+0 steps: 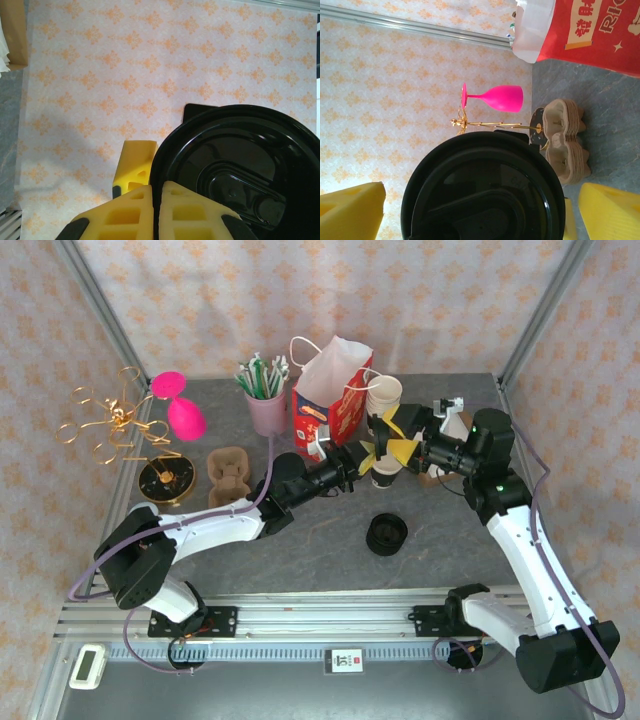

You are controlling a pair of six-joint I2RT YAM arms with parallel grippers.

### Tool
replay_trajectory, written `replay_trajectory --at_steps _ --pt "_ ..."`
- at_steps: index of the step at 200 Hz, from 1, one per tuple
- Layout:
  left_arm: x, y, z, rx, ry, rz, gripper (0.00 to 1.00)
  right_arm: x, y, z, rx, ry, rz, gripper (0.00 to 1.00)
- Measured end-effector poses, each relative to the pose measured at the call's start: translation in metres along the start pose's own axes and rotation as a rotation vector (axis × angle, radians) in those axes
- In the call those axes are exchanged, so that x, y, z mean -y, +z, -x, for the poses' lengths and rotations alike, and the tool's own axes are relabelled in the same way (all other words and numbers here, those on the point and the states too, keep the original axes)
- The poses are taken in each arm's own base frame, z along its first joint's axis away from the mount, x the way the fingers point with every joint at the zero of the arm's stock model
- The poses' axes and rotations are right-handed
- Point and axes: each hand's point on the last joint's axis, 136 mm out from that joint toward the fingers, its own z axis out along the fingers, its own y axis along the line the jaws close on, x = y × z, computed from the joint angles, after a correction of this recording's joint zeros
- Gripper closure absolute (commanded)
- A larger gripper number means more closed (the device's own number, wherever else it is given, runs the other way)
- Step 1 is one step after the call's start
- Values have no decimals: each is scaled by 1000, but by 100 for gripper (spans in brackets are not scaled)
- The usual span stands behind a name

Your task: Pack the takeout coffee

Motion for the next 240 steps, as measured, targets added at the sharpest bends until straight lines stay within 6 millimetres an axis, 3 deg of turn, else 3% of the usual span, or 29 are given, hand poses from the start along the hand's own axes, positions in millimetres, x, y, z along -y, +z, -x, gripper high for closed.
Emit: replay_trajectory --at_steps 20,136,240 --pt "0 0 0 0 0 0 92 3 0 -1 -4 -10 -9 9" --pt "-4 0 1 3 -1 15 93 3 2 -9 -46 -47 -4 14" --pt "-10 0 2 7 -3 43 93 12 6 -11 -67 -54 -27 25"
